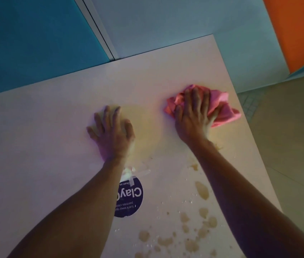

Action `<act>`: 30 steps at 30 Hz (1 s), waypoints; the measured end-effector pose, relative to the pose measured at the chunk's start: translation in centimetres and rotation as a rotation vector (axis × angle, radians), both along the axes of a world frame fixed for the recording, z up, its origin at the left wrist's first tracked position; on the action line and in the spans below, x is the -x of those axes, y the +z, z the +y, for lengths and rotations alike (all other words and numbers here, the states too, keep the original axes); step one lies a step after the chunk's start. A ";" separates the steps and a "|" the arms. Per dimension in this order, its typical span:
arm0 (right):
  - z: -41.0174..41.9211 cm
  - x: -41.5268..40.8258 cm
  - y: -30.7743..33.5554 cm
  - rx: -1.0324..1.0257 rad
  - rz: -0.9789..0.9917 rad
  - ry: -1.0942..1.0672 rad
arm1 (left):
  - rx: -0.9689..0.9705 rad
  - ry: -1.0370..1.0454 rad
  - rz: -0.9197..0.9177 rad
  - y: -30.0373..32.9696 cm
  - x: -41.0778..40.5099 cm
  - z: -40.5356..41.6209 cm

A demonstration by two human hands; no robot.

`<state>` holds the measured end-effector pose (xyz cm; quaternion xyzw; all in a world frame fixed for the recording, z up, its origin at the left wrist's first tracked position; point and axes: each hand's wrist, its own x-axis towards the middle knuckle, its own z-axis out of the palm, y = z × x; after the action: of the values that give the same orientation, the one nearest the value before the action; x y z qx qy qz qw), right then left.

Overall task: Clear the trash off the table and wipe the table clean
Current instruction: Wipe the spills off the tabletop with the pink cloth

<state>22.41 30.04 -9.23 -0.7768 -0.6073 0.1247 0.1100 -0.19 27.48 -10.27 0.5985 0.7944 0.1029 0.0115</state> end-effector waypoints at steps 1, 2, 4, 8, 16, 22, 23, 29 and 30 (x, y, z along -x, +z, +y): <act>-0.7 1.2 0.1 -0.027 -0.005 0.047 | -0.001 0.003 0.002 0.0 0.0 0.0; -1.9 2.3 0.3 -0.051 -0.005 0.102 | -0.002 0.006 0.002 -0.1 0.0 0.0; -5.5 3.4 0.7 -0.065 0.018 0.194 | -0.005 -0.001 -0.008 0.1 0.0 -0.1; -12.0 1.0 1.1 -0.031 0.034 0.212 | -0.010 -0.020 -0.022 0.3 0.3 -0.2; -6.0 -5.4 0.8 0.029 0.039 -0.062 | -0.004 -0.006 0.006 0.0 0.0 0.1; -6.8 2.1 1.1 0.013 0.125 0.007 | 0.021 0.007 0.000 0.0 0.3 -0.2; -8.3 2.4 1.3 0.002 0.114 0.075 | 0.021 0.005 -0.010 0.3 0.0 -0.2; -13.7 -3.4 1.7 -0.003 0.010 0.115 | 0.034 -0.012 -0.047 0.6 -0.1 0.0; -13.5 -4.0 1.5 0.003 -0.014 0.103 | 0.033 -0.011 -0.046 0.5 0.0 -0.1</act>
<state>26.44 16.53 -7.75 -0.7455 -0.6471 0.1257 0.0982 -0.14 27.34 -9.73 0.5999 0.7924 0.1035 0.0403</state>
